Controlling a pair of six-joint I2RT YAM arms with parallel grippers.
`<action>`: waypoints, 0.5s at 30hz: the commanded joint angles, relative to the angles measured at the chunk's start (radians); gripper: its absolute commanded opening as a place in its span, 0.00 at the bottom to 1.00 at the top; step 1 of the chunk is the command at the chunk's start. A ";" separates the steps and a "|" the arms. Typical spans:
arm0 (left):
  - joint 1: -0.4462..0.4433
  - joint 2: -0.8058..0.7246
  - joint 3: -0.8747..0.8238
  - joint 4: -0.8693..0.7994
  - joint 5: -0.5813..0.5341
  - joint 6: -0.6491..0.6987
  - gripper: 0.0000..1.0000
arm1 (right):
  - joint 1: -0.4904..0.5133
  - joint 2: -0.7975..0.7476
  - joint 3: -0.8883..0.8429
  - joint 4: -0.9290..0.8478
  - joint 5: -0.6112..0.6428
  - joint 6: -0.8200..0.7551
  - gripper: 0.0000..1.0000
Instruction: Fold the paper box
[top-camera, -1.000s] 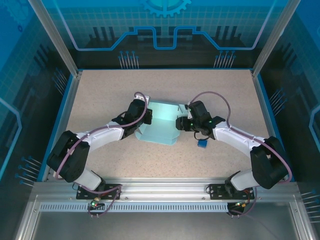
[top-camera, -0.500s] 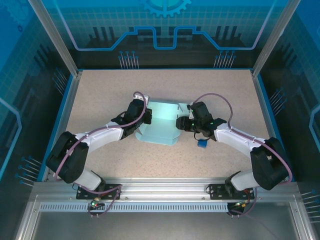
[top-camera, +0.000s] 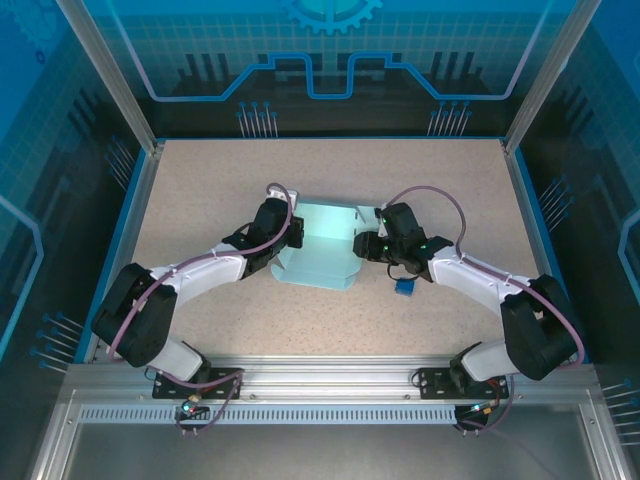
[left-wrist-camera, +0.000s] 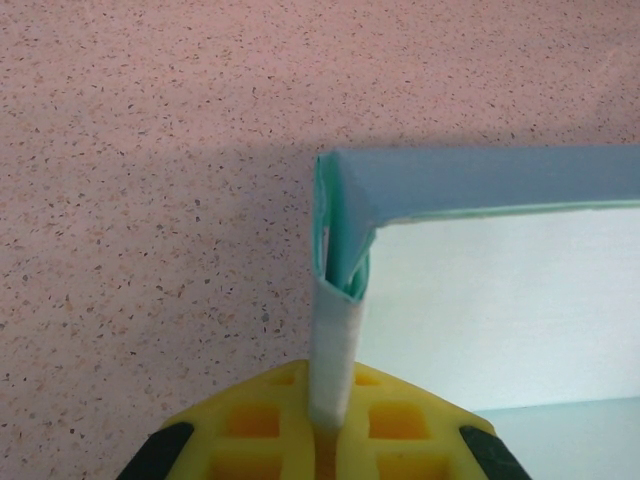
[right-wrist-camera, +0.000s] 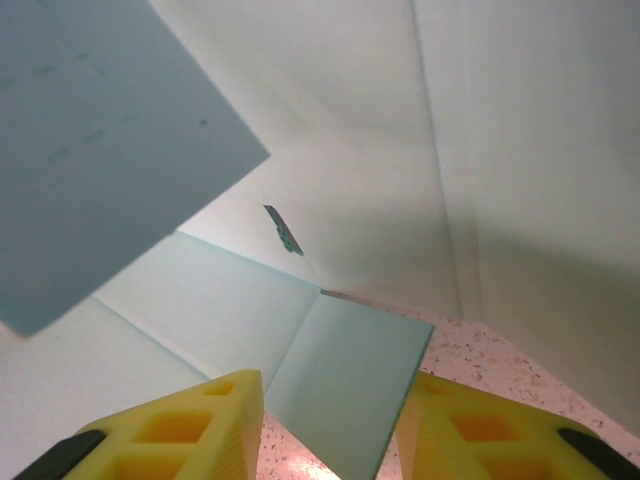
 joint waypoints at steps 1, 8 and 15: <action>-0.008 -0.019 0.003 0.020 0.014 -0.005 0.00 | -0.008 -0.011 0.043 0.009 0.017 -0.010 0.38; -0.008 -0.014 -0.008 0.026 0.021 -0.011 0.00 | 0.021 0.029 0.099 0.003 -0.003 -0.026 0.34; -0.008 -0.017 -0.008 0.018 0.018 -0.002 0.00 | 0.031 0.076 0.147 -0.002 -0.023 -0.049 0.31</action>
